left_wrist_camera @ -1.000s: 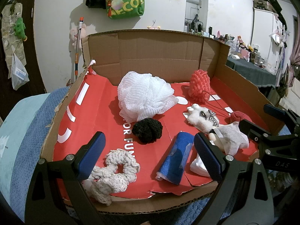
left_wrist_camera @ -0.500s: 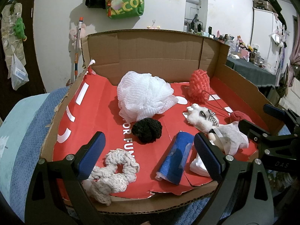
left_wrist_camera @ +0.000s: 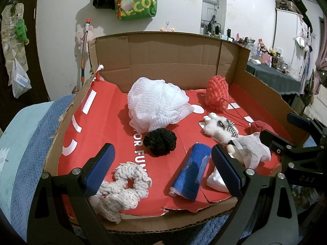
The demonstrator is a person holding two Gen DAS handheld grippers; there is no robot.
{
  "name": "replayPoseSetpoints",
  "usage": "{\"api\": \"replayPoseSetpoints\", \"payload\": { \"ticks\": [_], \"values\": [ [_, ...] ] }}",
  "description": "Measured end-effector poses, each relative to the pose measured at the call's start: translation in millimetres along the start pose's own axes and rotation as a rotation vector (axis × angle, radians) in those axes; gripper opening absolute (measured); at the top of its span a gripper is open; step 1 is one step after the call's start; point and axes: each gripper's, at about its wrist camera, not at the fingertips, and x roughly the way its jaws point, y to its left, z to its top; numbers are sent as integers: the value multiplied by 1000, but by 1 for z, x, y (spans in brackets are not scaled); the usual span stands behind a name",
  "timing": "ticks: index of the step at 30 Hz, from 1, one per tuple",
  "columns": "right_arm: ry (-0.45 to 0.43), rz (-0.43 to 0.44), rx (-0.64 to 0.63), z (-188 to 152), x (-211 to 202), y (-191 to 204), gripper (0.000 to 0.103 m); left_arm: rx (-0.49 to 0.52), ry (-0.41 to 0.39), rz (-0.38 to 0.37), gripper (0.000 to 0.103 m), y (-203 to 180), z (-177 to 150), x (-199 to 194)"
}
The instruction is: Organize soft objects
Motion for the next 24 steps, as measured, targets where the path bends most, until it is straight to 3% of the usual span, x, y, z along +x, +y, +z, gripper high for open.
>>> {"api": "replayPoseSetpoints", "payload": {
  "ticks": [14,24],
  "values": [
    [0,0,0,0,0,0,103,4,-18,5,97,-5,0,-3],
    [-48,-30,18,2,-16,-8,103,-13,-117,58,97,0,7,-29]
  ]
}}
